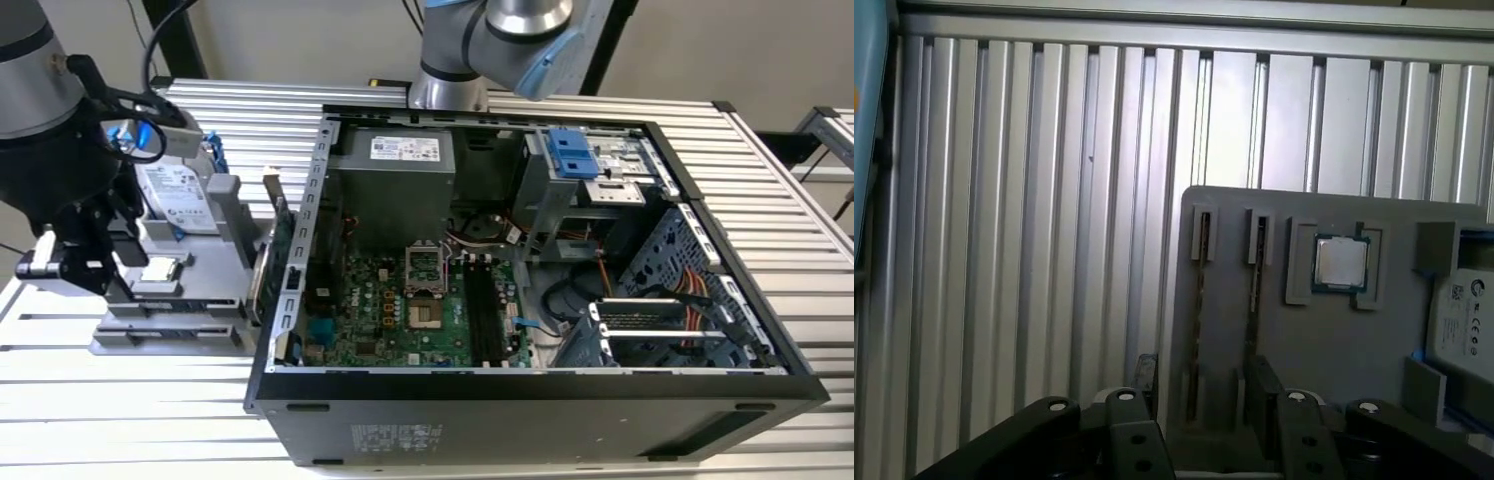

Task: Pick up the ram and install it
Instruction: 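Pick up the ram and move it above insertion slot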

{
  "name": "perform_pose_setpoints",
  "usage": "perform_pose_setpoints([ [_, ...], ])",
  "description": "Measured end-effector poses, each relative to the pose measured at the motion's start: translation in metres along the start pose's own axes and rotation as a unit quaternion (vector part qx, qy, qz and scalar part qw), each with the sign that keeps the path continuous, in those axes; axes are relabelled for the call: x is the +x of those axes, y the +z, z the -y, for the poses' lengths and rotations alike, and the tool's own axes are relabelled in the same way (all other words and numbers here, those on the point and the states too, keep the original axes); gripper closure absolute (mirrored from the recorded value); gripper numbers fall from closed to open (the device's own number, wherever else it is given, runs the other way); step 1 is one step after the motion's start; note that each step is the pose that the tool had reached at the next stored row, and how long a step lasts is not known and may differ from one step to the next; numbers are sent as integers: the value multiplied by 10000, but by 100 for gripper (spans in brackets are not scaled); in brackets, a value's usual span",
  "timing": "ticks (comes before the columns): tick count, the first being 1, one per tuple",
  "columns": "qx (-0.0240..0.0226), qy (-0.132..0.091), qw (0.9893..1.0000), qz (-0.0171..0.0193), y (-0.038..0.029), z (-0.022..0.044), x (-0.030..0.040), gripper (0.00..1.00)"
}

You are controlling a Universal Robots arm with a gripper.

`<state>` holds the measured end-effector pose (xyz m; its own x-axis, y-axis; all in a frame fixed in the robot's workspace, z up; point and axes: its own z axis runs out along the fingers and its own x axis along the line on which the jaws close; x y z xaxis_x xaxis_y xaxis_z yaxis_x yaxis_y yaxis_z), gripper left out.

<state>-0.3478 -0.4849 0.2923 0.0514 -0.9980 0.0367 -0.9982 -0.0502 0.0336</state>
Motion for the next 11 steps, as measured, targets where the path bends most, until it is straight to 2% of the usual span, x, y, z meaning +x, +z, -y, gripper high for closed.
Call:
perform_pose_setpoints([
  [11, 0, 14, 10000, 0, 98, 9, -2, 0],
])
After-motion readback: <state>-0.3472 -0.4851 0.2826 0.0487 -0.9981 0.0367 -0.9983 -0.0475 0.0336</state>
